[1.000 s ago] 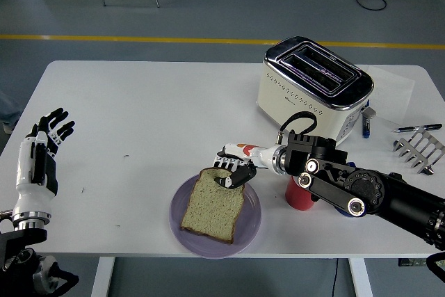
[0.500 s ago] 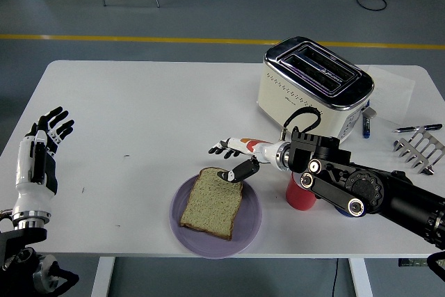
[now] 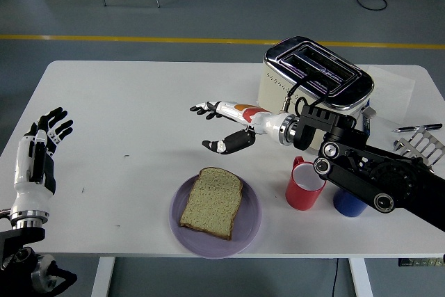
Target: Push plate across desktop,pick up the break from the machine,place the break in the plate
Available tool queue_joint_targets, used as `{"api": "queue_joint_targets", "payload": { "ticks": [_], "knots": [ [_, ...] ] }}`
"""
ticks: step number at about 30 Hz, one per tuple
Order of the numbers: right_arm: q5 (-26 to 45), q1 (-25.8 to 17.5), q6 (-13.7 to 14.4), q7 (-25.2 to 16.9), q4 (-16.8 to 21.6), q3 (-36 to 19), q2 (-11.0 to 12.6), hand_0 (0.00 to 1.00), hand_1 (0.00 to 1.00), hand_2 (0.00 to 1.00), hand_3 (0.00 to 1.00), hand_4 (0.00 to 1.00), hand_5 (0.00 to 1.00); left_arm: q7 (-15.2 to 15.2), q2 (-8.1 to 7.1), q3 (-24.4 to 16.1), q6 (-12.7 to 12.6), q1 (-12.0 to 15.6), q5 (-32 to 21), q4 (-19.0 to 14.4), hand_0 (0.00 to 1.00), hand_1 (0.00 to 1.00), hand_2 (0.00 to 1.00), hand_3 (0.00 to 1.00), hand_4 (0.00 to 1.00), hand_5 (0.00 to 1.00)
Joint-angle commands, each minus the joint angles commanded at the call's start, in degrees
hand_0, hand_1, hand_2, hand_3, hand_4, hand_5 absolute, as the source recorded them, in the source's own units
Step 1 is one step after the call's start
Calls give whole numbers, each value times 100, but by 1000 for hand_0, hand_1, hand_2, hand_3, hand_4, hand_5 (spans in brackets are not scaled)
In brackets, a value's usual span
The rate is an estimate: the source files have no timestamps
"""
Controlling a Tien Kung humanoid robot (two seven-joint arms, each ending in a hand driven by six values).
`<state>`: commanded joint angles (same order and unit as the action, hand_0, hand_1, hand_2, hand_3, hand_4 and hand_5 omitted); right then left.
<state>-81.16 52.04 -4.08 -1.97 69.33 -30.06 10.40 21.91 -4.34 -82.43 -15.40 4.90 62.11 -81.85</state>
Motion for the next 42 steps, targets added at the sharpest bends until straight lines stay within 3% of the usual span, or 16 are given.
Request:
{"api": "queue_joint_targets", "payload": {
  "ticks": [1,2,10,15,20,23,27,31,32,37,38,42],
  "knots": [
    [122,-17,5,9,161,-109,46,832,804,823,842,637,319,-2,0,7,2,-1,3,2,737,727,790,721,501,892],
    [243,-26,10,15,293,-189,70,805,783,782,794,564,308,-4,0,12,3,-1,4,2,737,727,790,719,501,891],
    [536,-134,131,-94,760,-663,202,801,777,776,785,552,312,-8,-7,35,2,8,9,11,737,725,790,719,499,891],
    [1249,-342,181,-259,1018,-1136,248,781,764,759,773,548,319,-17,-8,50,5,1,12,20,737,725,790,721,498,889],
    [2437,-789,536,-479,1485,-2134,363,783,760,759,780,550,337,-17,-18,47,5,46,15,11,736,725,790,721,498,887],
    [3081,-978,720,-498,1499,-2593,430,783,760,759,780,550,337,-22,-16,48,8,51,15,7,736,725,790,721,498,887],
    [3480,-1378,821,-480,1437,-3171,570,802,764,772,793,523,364,-29,-20,41,13,36,21,-13,737,726,791,722,499,889],
    [3425,-1857,719,-416,1313,-3727,704,802,764,772,793,523,364,-32,-30,18,10,16,31,-63,737,726,791,722,499,889],
    [3382,-2033,633,-398,1276,-3882,763,816,769,784,797,500,485,-33,-30,-1,8,9,34,-83,737,726,792,724,502,889],
    [3291,-2914,360,-528,1252,-4308,916,816,769,784,797,500,485,-43,-41,-56,12,-1,48,-117,737,726,792,724,502,889],
    [3294,-3040,326,-581,1264,-4376,916,830,773,792,803,501,589,-45,-38,-60,12,1,48,-108,737,726,792,724,503,890],
    [3255,-3645,305,-741,1371,-4680,861,830,773,792,803,501,589,-47,-30,-25,14,22,52,-79,737,726,792,724,503,890]
  ]
}}
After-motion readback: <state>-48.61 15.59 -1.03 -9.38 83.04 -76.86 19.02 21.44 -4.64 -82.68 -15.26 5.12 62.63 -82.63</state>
